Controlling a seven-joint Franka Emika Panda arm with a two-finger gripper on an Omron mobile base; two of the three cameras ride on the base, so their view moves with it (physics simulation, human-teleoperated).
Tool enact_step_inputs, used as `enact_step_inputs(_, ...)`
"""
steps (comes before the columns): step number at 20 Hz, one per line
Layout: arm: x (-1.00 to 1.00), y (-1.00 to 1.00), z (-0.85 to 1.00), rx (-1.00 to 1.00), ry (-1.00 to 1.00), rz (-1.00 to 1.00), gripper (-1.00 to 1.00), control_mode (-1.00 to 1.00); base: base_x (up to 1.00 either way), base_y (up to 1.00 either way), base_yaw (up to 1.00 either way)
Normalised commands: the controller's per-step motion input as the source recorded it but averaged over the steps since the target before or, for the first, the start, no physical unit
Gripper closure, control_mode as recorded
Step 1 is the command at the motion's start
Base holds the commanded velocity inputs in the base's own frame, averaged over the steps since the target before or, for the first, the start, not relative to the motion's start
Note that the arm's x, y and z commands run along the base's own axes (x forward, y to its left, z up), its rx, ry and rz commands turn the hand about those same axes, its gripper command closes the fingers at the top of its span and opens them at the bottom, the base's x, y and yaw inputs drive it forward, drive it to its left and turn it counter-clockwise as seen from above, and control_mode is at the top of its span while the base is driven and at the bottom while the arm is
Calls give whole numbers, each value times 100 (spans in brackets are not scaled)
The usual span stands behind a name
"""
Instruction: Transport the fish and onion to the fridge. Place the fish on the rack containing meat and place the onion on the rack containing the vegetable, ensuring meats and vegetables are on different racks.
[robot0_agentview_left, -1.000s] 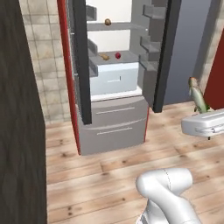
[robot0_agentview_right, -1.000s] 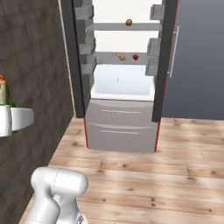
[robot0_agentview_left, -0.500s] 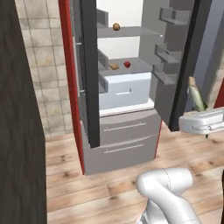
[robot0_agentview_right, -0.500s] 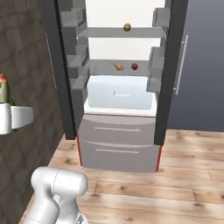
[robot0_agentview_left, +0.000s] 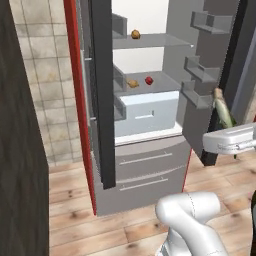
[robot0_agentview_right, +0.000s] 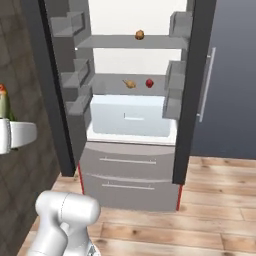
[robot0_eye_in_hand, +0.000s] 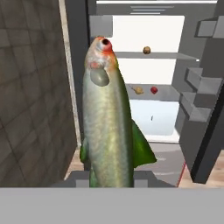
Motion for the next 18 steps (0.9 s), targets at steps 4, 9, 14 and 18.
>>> enact_step_inputs(4,0,0,0,0,0,0,100,100,52,-53,0)
enact_step_inputs(9,0,0,0,0,0,0,100,100,98,-3,0)
enact_step_inputs(14,0,0,0,0,0,0,100,100,97,-25,0)
enact_step_inputs(18,0,0,0,0,0,0,100,100,15,-19,0)
